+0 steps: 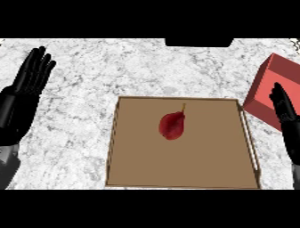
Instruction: Pick the pear from the tray and place it in the cardboard box
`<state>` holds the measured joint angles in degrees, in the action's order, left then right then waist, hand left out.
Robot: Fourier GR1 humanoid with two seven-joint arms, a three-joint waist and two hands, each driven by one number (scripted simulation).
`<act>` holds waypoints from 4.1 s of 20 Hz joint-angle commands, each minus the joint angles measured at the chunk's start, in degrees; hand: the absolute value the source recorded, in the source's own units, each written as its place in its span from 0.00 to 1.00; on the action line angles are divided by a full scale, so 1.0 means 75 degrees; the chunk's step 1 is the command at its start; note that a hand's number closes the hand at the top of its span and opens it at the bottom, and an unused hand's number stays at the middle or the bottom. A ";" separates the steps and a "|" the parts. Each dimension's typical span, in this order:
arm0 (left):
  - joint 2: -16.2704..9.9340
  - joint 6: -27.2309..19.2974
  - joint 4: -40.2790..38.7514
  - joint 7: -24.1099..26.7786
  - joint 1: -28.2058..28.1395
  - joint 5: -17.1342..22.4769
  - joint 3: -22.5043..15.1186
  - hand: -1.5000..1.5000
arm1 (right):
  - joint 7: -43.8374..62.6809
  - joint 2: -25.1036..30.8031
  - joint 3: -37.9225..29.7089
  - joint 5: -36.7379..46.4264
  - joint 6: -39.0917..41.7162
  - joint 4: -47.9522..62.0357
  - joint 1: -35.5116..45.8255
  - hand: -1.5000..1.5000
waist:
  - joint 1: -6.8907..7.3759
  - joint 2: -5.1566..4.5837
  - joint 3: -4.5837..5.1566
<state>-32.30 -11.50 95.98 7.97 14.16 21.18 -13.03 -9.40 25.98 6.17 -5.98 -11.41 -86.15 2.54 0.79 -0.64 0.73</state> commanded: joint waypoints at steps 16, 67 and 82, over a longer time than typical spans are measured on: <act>0.0017 -0.0008 -0.0777 -0.1632 -0.1741 0.1305 0.0749 0.50 | 0.2809 -0.2390 0.1916 0.5953 -0.5492 -0.2550 -0.0506 0.00 | -0.0094 0.0160 -0.0034; 0.0161 0.0331 -0.0406 -0.2335 -0.1602 0.1101 0.1152 0.50 | 1.2617 -0.3459 0.2214 0.6544 0.2705 0.0187 0.4263 0.00 | -0.0008 0.0097 -0.0090; 0.0840 0.0333 -0.0656 -0.1774 -0.2012 0.0687 0.1010 0.50 | 1.2593 -0.3459 0.1802 0.6075 0.2731 0.1264 0.4775 0.00 | -0.0008 0.0109 -0.0089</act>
<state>-27.93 -8.24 90.53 -7.48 1.88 27.85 -4.56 71.67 0.82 20.94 40.09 6.25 -78.13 35.77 0.59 0.08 0.05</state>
